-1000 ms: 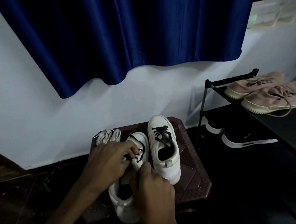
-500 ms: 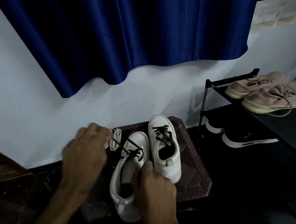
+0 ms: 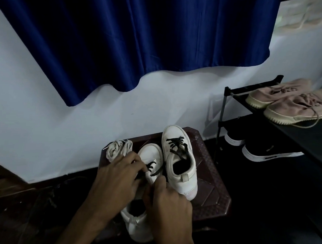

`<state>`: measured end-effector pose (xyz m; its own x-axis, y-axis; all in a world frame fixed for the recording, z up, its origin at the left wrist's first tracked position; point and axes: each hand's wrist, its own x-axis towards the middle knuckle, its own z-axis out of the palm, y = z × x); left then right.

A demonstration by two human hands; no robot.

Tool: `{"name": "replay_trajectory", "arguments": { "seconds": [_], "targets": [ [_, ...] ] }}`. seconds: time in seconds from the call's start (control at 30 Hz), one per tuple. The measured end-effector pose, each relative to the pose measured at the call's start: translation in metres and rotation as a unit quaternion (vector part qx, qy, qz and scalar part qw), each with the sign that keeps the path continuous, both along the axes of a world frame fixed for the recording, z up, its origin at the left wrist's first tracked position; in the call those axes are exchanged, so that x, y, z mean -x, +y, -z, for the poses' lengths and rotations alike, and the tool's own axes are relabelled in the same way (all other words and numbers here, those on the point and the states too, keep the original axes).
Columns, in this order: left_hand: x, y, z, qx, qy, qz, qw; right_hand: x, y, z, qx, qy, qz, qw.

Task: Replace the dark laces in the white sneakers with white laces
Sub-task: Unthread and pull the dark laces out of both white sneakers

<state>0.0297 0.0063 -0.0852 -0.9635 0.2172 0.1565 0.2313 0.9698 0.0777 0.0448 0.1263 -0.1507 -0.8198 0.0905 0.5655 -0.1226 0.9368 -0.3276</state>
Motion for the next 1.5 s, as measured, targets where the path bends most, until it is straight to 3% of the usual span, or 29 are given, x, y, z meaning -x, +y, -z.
{"name": "replay_trajectory", "arguments": {
  "seconds": [0.13, 0.2, 0.33, 0.43, 0.6, 0.67, 0.83, 1.07, 1.17, 1.37, 1.43, 1.5],
  "targets": [
    [0.002, 0.001, 0.007, 0.003, 0.032, -0.022, 0.999, 0.0, 0.0, -0.001, 0.019, 0.003, -0.008, 1.0],
    [0.002, -0.006, 0.002, -0.069, 0.075, -0.075, 0.992, -0.002, 0.001, -0.003, 0.007, 0.002, -0.01, 1.0],
    [0.003, -0.041, -0.016, -0.242, 0.2, -0.216, 0.925, -0.001, 0.0, -0.006, 0.032, -0.004, 0.002, 0.999],
    [0.0, -0.068, -0.016, -0.305, 0.198, -0.274, 0.89, -0.001, -0.001, -0.009, 0.028, -0.009, -0.005, 1.0],
    [-0.012, -0.074, 0.019, -0.227, -0.021, -0.27, 0.936, -0.002, 0.002, -0.01, 0.017, -0.046, -0.033, 0.998],
    [-0.02, -0.063, 0.032, -0.228, -0.001, -0.244, 0.943, -0.002, 0.004, -0.011, 0.005, -0.054, -0.049, 0.997],
    [-0.034, -0.017, 0.038, -0.328, 0.04, -0.185, 0.925, 0.003, 0.008, -0.027, -0.005, -0.047, -0.121, 0.992],
    [-0.039, 0.001, 0.048, -0.295, 0.08, -0.226, 0.925, 0.029, -0.004, -0.028, -0.154, -0.099, -0.166, 0.969],
    [-0.037, 0.007, 0.047, -0.285, 0.048, -0.243, 0.926, 0.03, -0.003, -0.026, -0.165, -0.115, -0.182, 0.963],
    [-0.033, 0.007, 0.065, -0.346, 0.094, -0.245, 0.901, 0.034, -0.005, -0.027, -0.182, -0.145, -0.183, 0.955],
    [-0.033, 0.007, 0.066, -0.349, 0.11, -0.249, 0.897, 0.036, -0.001, -0.032, -0.185, -0.155, -0.228, 0.943],
    [-0.032, 0.008, 0.069, -0.355, 0.133, -0.252, 0.891, 0.044, 0.011, -0.047, -0.157, -0.224, -0.296, 0.915]
  ]
}}
